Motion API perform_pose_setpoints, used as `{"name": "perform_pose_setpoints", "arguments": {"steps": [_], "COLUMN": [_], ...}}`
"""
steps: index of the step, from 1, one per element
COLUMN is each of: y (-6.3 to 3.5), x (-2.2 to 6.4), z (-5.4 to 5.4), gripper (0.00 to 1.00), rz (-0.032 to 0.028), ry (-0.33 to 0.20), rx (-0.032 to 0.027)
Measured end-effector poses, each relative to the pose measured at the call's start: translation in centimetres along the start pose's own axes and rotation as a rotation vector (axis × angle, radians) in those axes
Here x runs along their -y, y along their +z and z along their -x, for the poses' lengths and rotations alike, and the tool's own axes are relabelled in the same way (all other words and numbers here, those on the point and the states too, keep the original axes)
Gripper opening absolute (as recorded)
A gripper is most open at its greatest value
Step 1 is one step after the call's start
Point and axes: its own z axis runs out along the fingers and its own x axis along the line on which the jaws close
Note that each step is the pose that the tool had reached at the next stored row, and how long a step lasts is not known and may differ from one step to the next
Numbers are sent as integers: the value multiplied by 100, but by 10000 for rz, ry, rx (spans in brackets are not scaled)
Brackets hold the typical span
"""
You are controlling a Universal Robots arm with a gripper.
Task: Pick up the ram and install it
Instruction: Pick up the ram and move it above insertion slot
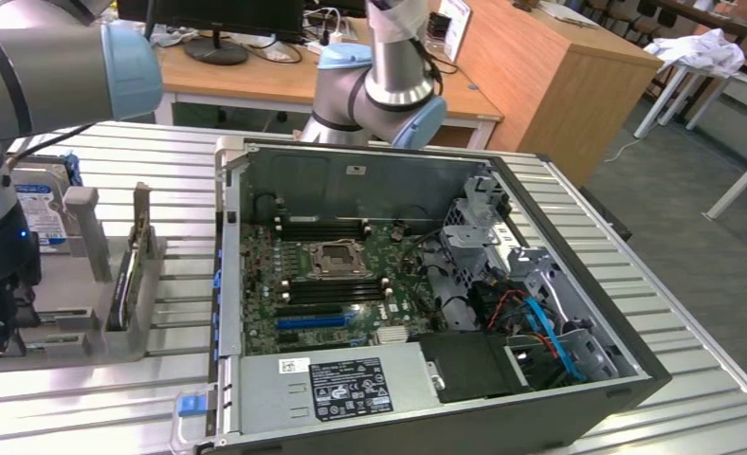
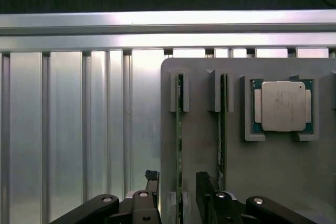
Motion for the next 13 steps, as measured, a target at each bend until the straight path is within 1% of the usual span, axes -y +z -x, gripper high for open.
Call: {"name": "perform_pose_setpoints", "arguments": {"steps": [4, 9, 11, 13], "y": [57, 77, 87, 98], "x": [1, 1, 2, 2], "z": [1, 1, 1, 1], "gripper": [41, 41, 40, 27], "rz": [2, 4, 1, 3], "ry": [0, 2, 0, 0], "rx": [-2, 12, 16, 16]}}
